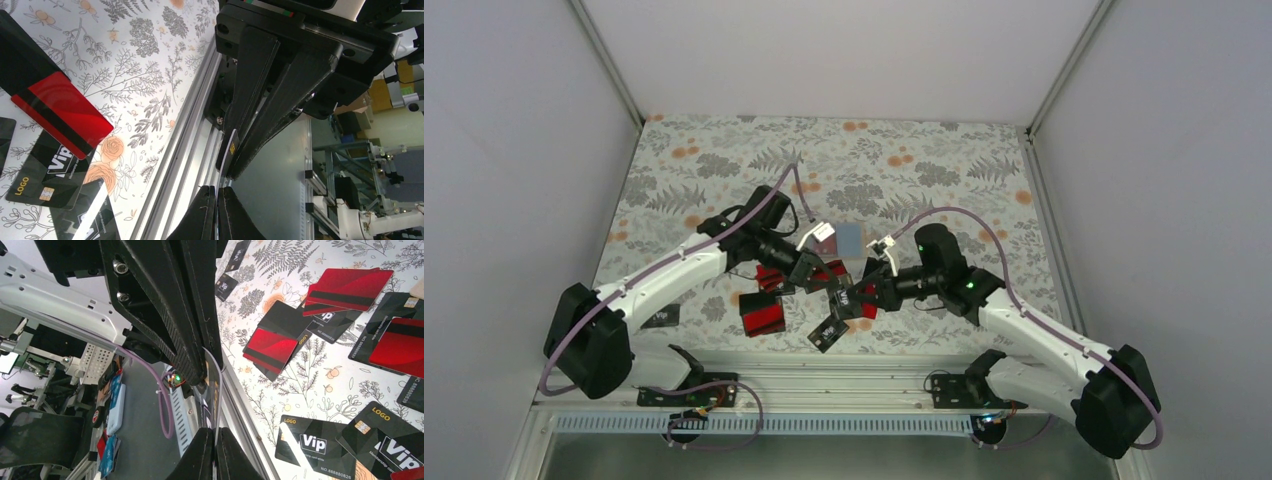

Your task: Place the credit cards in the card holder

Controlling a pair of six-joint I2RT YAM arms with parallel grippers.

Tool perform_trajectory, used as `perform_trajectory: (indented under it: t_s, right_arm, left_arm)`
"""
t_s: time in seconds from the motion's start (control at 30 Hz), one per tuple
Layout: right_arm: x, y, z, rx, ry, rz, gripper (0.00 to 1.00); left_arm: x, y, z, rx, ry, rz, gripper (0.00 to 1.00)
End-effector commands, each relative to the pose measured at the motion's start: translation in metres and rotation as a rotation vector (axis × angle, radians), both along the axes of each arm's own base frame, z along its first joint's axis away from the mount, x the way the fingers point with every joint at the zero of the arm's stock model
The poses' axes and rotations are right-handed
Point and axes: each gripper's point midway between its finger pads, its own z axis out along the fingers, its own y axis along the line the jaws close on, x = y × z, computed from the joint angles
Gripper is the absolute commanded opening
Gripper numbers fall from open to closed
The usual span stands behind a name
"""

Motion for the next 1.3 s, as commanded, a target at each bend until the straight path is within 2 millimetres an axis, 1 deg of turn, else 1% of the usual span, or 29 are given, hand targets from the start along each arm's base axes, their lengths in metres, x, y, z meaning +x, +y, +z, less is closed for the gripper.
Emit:
perform_trajectory:
  t_s: [0.0,0.03,0.07,0.1,0.13,0.17,0.23,0.33,0.37,0.4,0.47,0.57,0.63,0.8,0.93,1.07,1.13,1.27]
  right_arm:
    - [0.001,0.006,0.019,0.066,-0.026,0.016,0.04]
    - [0.005,0.006,0.020,0.060,-0.016,-0.008,0.04]
    - [0.010,0.006,0.020,0.056,-0.010,-0.032,0.04]
    - [0.014,0.005,0.021,0.054,-0.001,-0.053,0.04]
    - [0.018,0.005,0.022,0.054,0.007,-0.071,0.04]
    - [0.024,0.003,0.023,0.054,0.014,-0.092,0.04]
    - [0.034,0.000,0.024,0.057,0.026,-0.128,0.04]
    - [0.046,-0.004,0.035,0.093,0.029,-0.156,0.04]
    - [0.052,-0.005,0.040,0.104,0.027,-0.165,0.04]
    - [0.058,-0.007,0.046,0.117,0.023,-0.178,0.04]
    - [0.068,-0.008,0.060,0.151,0.008,-0.182,0.04]
    - [0.075,-0.008,0.085,0.210,-0.019,-0.155,0.04]
    - [0.078,-0.005,0.098,0.235,-0.034,-0.127,0.04]
    - [0.082,-0.002,0.121,0.265,-0.073,-0.080,0.04]
    - [0.084,0.000,0.129,0.277,-0.081,-0.063,0.04]
    - [0.080,0.001,0.130,0.286,-0.075,-0.034,0.04]
    - [0.079,0.002,0.131,0.289,-0.074,-0.025,0.04]
    - [0.078,0.002,0.135,0.297,-0.077,-0.015,0.04]
  left_arm:
    - [0.019,-0.002,0.015,-0.014,-0.120,0.071,0.03]
    - [0.026,0.000,0.017,0.000,-0.143,0.112,0.09]
    - [0.034,0.003,0.018,0.018,-0.166,0.160,0.20]
    - [0.042,0.006,0.020,0.025,-0.187,0.203,0.29]
    - [0.048,0.008,0.025,0.018,-0.207,0.236,0.35]
    - [0.055,0.012,0.030,0.016,-0.227,0.281,0.45]
    - [0.066,0.021,0.041,0.003,-0.272,0.355,0.59]
    - [0.083,0.035,0.054,-0.022,-0.319,0.464,0.73]
    - [0.087,0.040,0.058,-0.041,-0.330,0.498,0.76]
    - [0.089,0.043,0.060,-0.062,-0.332,0.521,0.78]
    - [0.091,0.045,0.063,-0.119,-0.337,0.539,0.76]
    - [0.087,0.040,0.069,-0.217,-0.334,0.505,0.67]
    - [0.083,0.036,0.073,-0.261,-0.331,0.467,0.62]
    - [0.067,0.030,0.087,-0.360,-0.337,0.366,0.53]
    - [0.062,0.029,0.098,-0.403,-0.354,0.342,0.50]
    - [0.058,0.031,0.106,-0.431,-0.371,0.341,0.46]
    - [0.058,0.031,0.109,-0.441,-0.375,0.338,0.42]
    - [0.059,0.029,0.106,-0.444,-0.362,0.331,0.34]
